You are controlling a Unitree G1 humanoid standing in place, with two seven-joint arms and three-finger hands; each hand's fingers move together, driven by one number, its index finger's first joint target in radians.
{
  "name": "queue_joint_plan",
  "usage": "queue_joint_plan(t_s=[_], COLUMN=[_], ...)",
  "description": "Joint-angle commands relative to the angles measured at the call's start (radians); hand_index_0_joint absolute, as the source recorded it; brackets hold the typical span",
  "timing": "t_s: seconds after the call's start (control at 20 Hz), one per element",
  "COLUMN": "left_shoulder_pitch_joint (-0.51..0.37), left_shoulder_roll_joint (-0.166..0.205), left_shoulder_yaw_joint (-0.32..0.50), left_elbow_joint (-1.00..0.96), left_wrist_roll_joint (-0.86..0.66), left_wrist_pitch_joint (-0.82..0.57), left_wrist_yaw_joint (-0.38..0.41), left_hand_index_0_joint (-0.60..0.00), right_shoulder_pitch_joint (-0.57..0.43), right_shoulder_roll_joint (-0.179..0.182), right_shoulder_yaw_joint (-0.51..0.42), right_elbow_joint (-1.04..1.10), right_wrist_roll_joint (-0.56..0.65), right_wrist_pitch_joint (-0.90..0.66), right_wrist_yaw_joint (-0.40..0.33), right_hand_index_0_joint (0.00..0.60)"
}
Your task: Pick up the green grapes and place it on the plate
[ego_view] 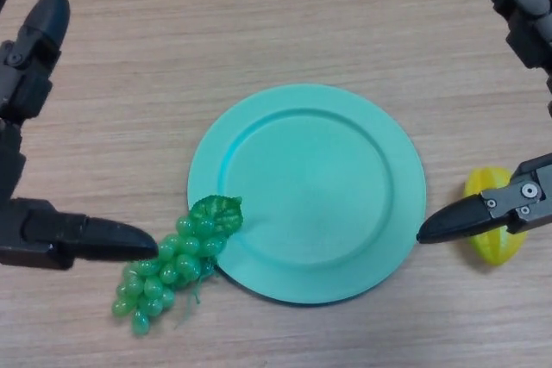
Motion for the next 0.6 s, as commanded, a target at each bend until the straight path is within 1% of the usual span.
queue_joint_plan(t_s=[0.05, 0.1, 0.25, 0.5, 0.6], left_shoulder_pitch_joint=[-0.035, -0.050, -0.072, -0.082, -0.088], left_shoulder_roll_joint=[0.057, 0.072, 0.088, 0.093, 0.096], left_shoulder_yaw_joint=[0.071, 0.079, 0.068, 0.058, 0.062], left_elbow_joint=[-0.039, -0.044, -0.048, -0.051, -0.060], left_wrist_roll_joint=[-0.014, -0.027, -0.027, -0.011, -0.016], left_wrist_pitch_joint=[-0.083, -0.059, -0.048, -0.049, -0.044], left_wrist_yaw_joint=[0.014, 0.033, 0.056, 0.058, 0.063], left_hand_index_0_joint=[0.000, 0.000, 0.000, 0.000, 0.000], right_shoulder_pitch_joint=[-0.031, -0.026, -0.020, -0.040, -0.048], right_shoulder_roll_joint=[-0.019, -0.022, -0.020, -0.007, -0.007], right_shoulder_yaw_joint=[-0.043, -0.035, -0.036, -0.033, -0.032], right_elbow_joint=[-0.050, -0.050, -0.050, -0.050, -0.050], right_wrist_roll_joint=[-0.035, -0.038, -0.032, -0.041, -0.037], right_wrist_pitch_joint=[-0.104, -0.109, -0.111, -0.088, -0.084], right_wrist_yaw_joint=[0.010, 0.010, 0.014, 0.025, 0.023], right_hand_index_0_joint=[0.000, 0.000, 0.000, 0.000, 0.000])
